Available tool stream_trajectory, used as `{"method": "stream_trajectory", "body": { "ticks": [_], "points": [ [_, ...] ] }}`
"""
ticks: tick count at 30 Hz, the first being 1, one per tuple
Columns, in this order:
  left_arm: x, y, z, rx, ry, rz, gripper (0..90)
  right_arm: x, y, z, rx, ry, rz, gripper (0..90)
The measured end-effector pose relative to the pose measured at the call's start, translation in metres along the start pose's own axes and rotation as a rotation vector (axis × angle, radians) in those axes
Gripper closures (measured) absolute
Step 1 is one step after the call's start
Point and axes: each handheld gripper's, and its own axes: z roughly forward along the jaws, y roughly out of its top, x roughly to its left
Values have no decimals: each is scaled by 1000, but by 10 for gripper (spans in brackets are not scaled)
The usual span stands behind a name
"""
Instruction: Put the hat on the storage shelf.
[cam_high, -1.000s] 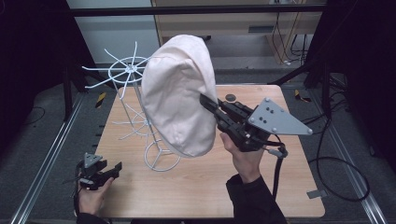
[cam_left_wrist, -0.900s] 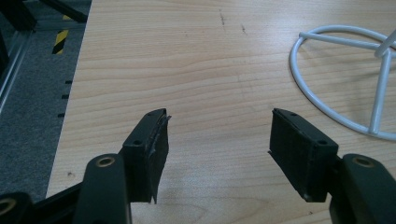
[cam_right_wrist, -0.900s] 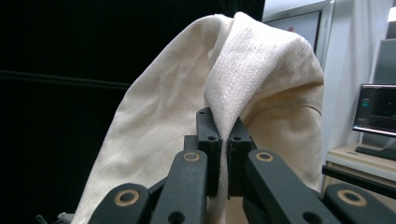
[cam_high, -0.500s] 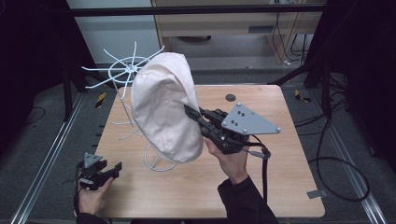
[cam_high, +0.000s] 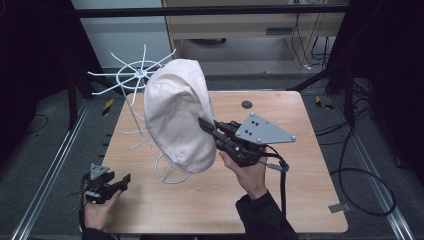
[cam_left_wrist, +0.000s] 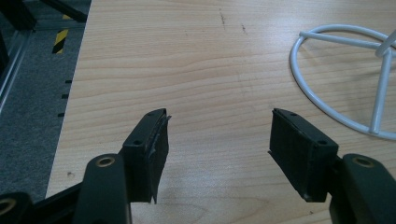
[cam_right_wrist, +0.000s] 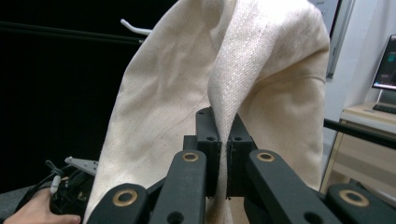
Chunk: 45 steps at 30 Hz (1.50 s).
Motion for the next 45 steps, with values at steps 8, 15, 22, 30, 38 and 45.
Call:
{"method": "stream_trajectory", "body": {
  "ticks": [8,15,22,30,38,45],
  "points": [
    [0,0,0,1,1,0,374,-1,-12,4,63,-9,12,847],
    [0,0,0,1,-2,-3,374,1,-17,11,99,-6,13,827],
    [0,0,0,2,-2,0,374,2,-19,14,122,-11,16,741],
    [-1,0,0,2,-1,0,373,-2,-24,7,128,-33,34,568],
    [-1,0,0,1,-1,0,374,-11,-36,-14,139,-63,76,354],
    [-2,0,0,1,1,1,374,-18,-55,-38,187,-93,91,268]
  ]
}}
